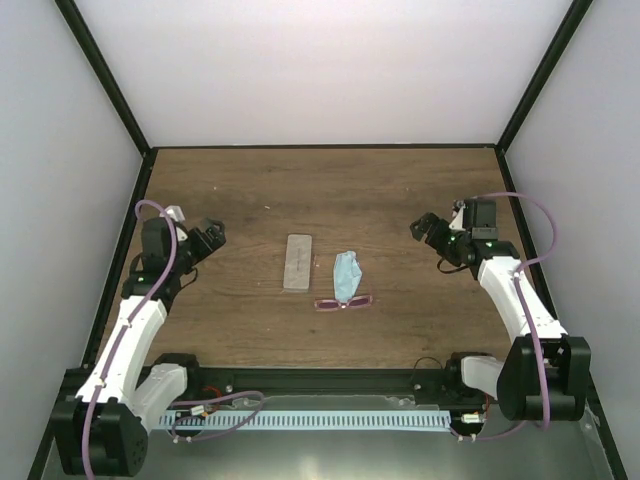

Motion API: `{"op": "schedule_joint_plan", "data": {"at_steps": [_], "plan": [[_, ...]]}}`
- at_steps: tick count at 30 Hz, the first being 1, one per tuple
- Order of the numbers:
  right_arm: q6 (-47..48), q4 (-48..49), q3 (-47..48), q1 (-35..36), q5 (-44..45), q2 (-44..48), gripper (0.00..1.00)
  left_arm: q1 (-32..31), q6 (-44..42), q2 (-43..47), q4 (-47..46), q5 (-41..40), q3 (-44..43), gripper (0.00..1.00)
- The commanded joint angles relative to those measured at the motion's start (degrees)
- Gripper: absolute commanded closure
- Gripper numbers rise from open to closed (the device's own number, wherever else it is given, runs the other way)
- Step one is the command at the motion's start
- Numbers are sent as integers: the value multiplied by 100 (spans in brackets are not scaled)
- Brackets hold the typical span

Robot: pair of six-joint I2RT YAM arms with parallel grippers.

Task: Organize the sunglasses
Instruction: Pick up the sunglasses case from the center of the board.

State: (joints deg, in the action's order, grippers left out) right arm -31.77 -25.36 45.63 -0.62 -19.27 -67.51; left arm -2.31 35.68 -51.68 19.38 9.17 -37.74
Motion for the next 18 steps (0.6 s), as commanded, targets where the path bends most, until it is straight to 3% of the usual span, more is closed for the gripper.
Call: {"op": "schedule_joint_plan", "data": {"at_steps": [1, 6, 10, 12, 15, 17, 18], "plan": [[-69, -254, 153, -26, 249, 75, 1, -12, -165, -47, 110, 90, 73, 0], [-305, -866, 772, -26, 1159, 91, 16, -57, -246, -258, 14, 385, 75, 0], [-236, -968, 1019, -34, 1677, -35, 26, -415, -419, -467, 143, 63, -142, 0], [-100, -997, 1086, -36, 1567, -165, 43, -756, -513, -656, 263, -150, -285, 0], [216, -876, 1046, -34, 907, -40, 94, -1176, -609, -1083, 469, -309, -588, 0], [133, -482, 790, -26, 800, 475, 99, -1531, -696, -1435, 666, -610, -817, 0], [94, -303, 643, -26, 817, 779, 95, -1725, -732, -1652, 756, -870, -948, 0]]}}
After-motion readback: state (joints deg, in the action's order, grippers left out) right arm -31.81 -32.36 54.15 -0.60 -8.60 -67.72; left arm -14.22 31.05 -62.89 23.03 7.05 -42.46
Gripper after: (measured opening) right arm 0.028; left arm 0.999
